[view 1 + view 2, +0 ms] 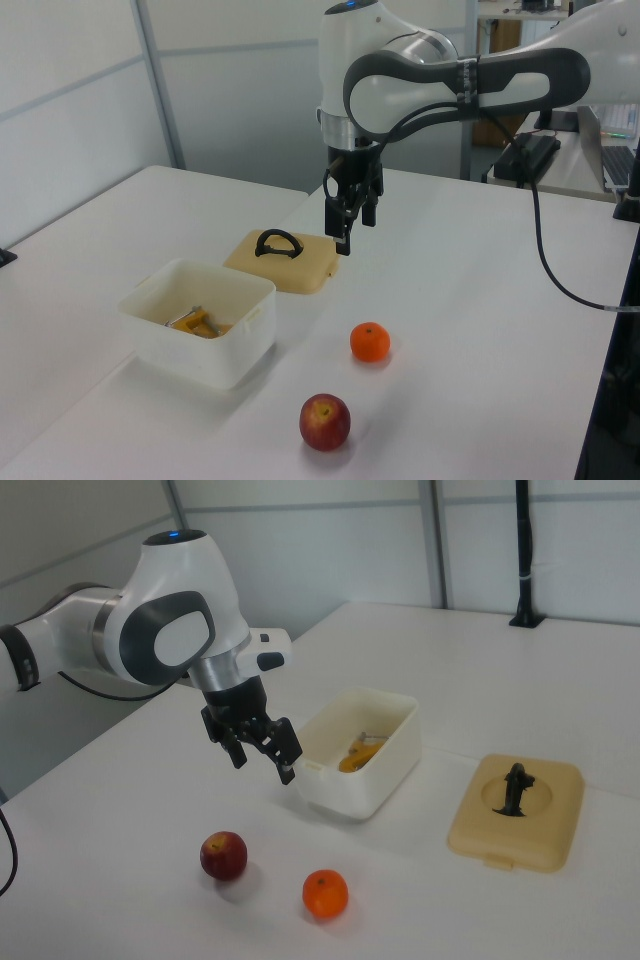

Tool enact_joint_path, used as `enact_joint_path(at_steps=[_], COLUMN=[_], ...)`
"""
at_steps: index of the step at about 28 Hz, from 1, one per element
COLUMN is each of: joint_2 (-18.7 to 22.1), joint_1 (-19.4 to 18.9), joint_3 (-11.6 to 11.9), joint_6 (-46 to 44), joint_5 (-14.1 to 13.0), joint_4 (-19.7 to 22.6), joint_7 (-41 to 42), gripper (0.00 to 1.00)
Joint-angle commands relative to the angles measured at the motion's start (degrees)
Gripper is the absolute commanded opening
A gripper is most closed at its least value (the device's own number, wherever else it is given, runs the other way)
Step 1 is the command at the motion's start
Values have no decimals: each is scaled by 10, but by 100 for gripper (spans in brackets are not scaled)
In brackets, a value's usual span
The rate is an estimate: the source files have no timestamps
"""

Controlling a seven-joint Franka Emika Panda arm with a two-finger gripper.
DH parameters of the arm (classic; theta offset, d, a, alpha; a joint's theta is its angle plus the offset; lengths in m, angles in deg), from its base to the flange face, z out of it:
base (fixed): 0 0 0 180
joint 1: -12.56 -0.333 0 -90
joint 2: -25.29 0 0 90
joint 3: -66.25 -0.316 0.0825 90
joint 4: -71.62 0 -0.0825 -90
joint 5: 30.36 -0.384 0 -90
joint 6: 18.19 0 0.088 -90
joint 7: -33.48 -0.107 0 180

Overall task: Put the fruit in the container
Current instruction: 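Lower the open gripper down onto the orange tangerine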

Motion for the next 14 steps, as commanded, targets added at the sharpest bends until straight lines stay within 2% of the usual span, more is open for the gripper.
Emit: enact_joint_path(at_steps=[1, 10, 14], joint_2=[-3, -1, -3], joint_1=[-8, -8, -8], joint_3=[7, 7, 7], joint_6=[2, 111, 138], joint_5=[14, 39, 39], joint_4=[18, 126, 150], joint_7=[-4, -13, -13], gripper=[100, 100, 100])
